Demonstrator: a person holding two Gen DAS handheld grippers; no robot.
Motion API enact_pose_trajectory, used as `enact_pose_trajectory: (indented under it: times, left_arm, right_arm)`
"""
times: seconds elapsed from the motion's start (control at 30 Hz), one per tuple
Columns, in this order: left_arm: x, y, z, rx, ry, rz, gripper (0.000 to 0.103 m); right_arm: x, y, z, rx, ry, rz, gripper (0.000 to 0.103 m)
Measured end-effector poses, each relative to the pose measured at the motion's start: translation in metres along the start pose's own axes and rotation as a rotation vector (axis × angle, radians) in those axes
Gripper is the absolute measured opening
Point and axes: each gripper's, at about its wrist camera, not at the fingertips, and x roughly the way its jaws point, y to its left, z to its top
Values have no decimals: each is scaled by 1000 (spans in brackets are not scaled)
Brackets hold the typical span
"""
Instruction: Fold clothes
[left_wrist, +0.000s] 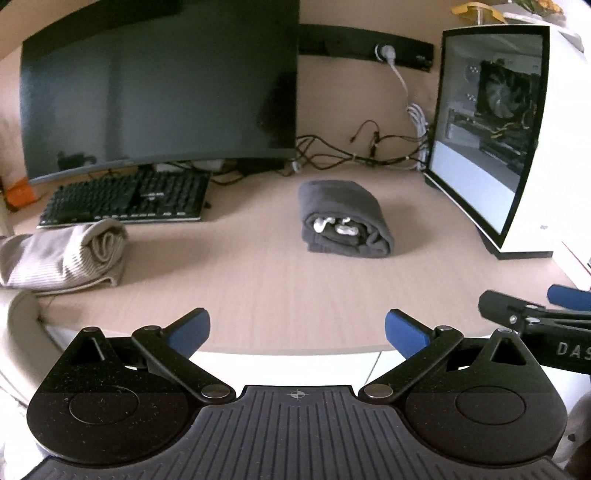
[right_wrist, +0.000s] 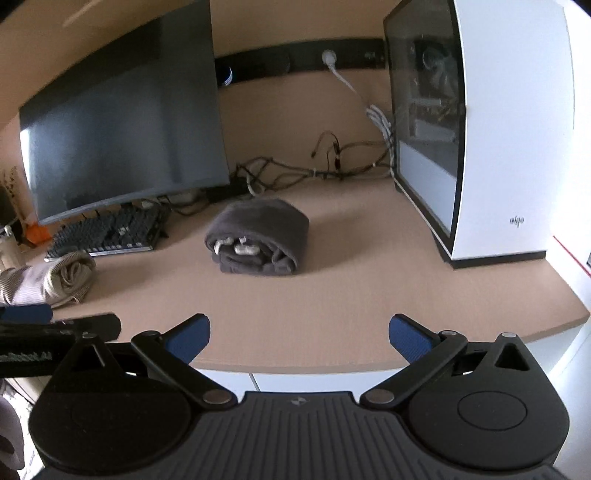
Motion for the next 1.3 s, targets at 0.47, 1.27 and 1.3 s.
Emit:
enact_pose_trajectory:
  times: [0.47, 1.27, 1.3]
  left_arm:
    - [-21, -21, -6, 43, -39, 21, 103]
    - [-24, -24, -6, 45, -41, 10, 103]
    - [-23, -24, -6, 43, -38, 8, 103]
  right_arm:
    - [-17, -7, -7, 0, -14, 11, 103]
    - [-12, -5, -9, -4, 22, 11, 103]
    - [-12, -6, -9, -3, 23, 9, 103]
